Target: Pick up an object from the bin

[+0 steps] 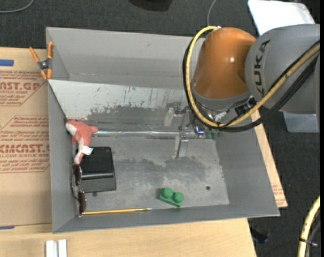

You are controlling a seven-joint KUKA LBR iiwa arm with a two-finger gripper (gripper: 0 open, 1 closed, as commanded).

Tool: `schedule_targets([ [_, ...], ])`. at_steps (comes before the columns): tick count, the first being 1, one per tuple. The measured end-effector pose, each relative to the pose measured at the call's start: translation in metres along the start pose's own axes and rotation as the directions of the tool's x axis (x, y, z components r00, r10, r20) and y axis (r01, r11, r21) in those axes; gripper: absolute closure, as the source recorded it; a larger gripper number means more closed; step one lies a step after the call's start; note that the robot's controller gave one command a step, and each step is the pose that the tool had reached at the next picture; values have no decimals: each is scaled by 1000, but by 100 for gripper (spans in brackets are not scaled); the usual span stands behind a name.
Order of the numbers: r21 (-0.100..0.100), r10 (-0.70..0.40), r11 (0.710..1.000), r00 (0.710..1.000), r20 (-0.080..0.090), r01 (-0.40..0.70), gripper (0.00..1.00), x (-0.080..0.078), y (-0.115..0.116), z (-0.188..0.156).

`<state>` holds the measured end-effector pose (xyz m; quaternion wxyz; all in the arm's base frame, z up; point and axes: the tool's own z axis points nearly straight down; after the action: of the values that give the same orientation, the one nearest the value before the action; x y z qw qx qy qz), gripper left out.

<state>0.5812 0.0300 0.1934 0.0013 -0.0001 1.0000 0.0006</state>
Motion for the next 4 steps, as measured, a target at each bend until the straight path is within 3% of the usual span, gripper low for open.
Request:
schedule_targets([
  [1, 0, -1, 1000, 1000, 0, 1, 0, 0, 0, 0],
  [2, 2, -269, 963, 963, 3, 269, 0, 8, 10, 26],
  [3, 0, -329, 944, 944, 2, 329, 0, 15, 28, 47],
  [4, 0, 42, 999, 999, 1, -42, 0, 23, 45, 36],
])
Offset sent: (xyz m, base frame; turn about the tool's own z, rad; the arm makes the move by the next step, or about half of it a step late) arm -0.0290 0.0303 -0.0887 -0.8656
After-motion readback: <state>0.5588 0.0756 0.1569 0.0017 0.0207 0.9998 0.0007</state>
